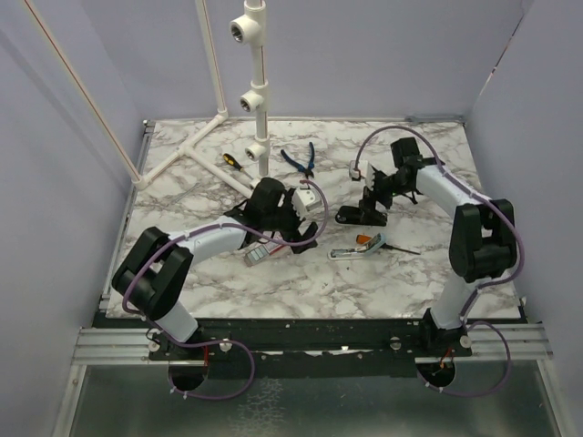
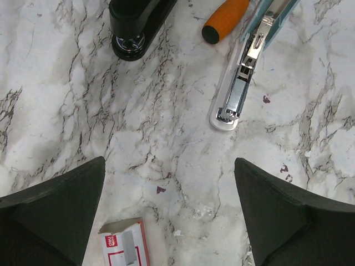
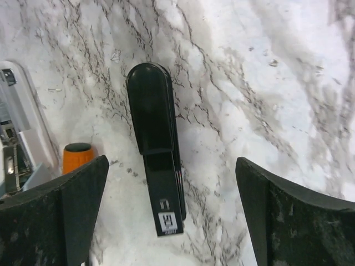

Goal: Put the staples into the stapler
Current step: Place the stapler at the center of the board, then close the stapler at the center of the board.

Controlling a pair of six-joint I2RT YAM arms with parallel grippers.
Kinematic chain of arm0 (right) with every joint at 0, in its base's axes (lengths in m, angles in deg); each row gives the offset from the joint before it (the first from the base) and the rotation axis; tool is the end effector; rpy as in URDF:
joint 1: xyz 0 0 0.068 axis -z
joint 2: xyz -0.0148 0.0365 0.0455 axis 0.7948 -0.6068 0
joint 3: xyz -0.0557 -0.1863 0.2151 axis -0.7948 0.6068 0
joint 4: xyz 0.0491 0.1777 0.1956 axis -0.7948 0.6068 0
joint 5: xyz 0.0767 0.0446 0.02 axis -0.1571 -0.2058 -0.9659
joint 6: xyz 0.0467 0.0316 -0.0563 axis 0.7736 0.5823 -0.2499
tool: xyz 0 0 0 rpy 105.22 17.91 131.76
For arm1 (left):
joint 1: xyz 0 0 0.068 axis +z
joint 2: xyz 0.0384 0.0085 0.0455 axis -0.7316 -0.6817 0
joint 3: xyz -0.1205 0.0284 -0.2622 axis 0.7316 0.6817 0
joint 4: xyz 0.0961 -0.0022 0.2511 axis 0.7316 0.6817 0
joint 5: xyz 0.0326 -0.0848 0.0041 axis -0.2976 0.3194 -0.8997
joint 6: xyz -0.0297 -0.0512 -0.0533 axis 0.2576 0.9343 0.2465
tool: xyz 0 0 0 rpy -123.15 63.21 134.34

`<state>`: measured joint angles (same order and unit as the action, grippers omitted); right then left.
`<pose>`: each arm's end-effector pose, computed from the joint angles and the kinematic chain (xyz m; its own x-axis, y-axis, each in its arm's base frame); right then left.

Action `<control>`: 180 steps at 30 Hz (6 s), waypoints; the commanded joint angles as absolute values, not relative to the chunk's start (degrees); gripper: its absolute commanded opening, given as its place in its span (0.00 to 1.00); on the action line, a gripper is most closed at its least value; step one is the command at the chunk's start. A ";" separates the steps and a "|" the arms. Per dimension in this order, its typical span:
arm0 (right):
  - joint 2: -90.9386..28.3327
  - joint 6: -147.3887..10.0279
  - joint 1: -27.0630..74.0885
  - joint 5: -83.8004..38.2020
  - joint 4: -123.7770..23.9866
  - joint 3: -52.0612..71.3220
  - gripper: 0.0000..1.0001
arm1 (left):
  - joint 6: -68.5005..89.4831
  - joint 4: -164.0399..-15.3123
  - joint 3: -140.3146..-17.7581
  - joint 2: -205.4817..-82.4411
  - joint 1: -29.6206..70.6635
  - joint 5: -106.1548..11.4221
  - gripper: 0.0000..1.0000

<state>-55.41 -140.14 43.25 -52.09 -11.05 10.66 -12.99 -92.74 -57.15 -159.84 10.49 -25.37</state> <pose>0.3741 0.1037 0.1872 -0.0962 -0.7482 -0.6565 -0.9805 0.1847 -0.0668 0.2723 -0.2448 0.1965 -0.2866 0.4340 -0.8541 0.9213 0.3693 -0.1215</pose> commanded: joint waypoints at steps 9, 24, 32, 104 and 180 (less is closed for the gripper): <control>-38.18 -127.83 48.91 -56.54 -4.96 13.46 0.97 | -25.41 -93.73 -54.68 -157.50 6.37 -30.21 0.99; -23.95 -136.26 55.49 -64.36 -0.62 31.51 0.89 | -28.35 -103.61 -54.93 -164.99 0.09 -33.28 0.92; -24.38 -143.84 55.50 -66.67 -6.91 38.43 0.82 | -25.77 -106.30 -55.66 -168.79 -1.05 -35.48 0.82; -31.08 -137.97 36.45 -51.84 -8.40 29.47 0.25 | -27.79 -125.28 -41.26 -167.37 -0.21 -31.56 0.81; -47.80 -122.94 26.54 -46.47 -22.77 30.21 0.39 | 6.24 -144.83 -41.53 -172.80 10.33 -20.33 0.68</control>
